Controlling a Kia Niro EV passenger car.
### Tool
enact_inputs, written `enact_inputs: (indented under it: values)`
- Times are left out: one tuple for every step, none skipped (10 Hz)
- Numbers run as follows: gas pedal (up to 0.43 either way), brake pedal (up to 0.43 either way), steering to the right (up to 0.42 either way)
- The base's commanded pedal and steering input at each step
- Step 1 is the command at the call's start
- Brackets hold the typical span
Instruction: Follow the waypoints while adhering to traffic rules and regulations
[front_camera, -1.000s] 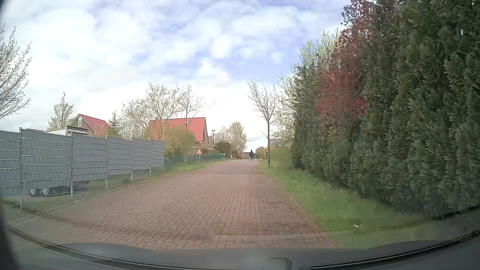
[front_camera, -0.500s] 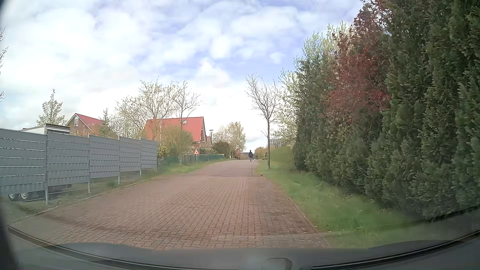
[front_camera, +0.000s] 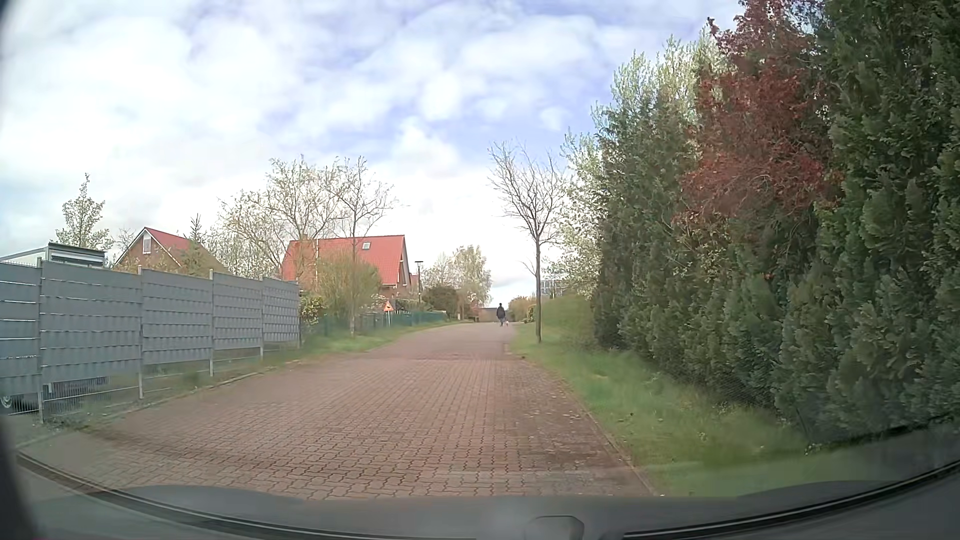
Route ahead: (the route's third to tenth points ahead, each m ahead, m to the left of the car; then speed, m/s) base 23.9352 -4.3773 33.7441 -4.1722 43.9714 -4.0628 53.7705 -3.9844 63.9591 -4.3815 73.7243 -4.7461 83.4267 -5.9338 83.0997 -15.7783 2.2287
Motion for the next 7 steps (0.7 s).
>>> enact_inputs:
  values:
    - [0.000,0.000,0.000]
    - [0.000,0.000,-0.002]
    - [0.000,0.000,-0.003]
    - [0.000,0.000,-0.003]
    - [0.000,0.000,-0.003]
    - [0.000,0.000,-0.003]
    - [0.000,0.000,-0.003]
